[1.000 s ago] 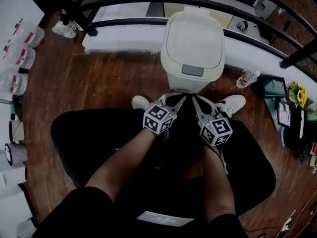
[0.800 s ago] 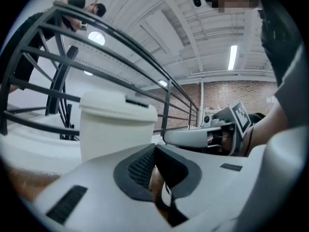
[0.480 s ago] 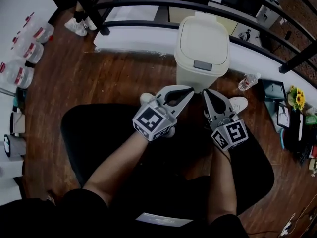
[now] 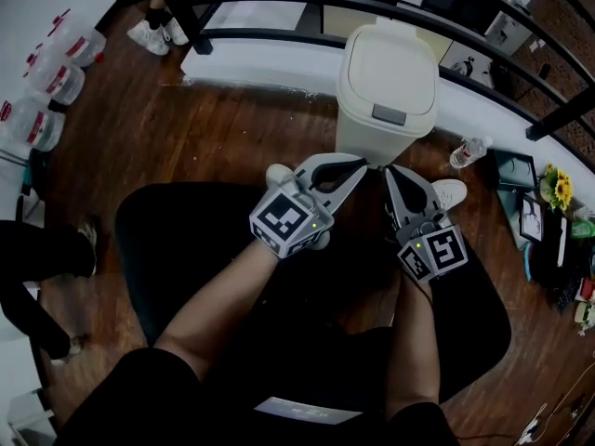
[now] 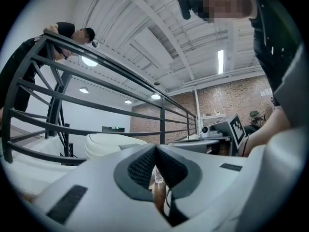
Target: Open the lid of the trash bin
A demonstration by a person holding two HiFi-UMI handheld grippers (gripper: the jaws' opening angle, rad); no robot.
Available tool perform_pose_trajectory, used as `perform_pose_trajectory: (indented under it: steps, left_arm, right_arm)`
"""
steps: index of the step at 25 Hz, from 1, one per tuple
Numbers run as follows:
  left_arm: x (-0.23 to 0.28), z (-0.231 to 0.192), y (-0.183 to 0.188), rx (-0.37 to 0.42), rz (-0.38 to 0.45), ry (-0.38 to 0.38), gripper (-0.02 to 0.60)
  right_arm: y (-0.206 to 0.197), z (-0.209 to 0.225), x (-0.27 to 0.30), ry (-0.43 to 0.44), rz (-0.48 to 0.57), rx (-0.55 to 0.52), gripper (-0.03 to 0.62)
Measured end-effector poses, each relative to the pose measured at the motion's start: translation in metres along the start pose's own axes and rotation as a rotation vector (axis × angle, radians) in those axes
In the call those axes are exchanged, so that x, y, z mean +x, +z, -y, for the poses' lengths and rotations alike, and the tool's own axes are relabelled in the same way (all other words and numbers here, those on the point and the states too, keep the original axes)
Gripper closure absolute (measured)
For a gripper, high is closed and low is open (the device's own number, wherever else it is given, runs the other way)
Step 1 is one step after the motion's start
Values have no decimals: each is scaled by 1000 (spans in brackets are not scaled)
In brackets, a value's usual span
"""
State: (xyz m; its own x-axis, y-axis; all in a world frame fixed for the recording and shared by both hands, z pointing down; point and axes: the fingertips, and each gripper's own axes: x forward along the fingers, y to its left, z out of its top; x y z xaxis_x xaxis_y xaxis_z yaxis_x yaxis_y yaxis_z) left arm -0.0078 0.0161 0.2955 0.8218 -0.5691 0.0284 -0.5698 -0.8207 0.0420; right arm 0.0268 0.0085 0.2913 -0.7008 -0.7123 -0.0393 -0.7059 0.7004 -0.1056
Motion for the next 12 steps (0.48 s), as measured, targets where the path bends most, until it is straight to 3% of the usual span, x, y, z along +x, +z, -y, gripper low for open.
perform_pose_trajectory:
  steps: [12]
  left_arm:
    - [7, -3, -6, -5, 9, 7, 542]
  right_arm:
    - [-8, 5, 1, 4, -3, -1, 579]
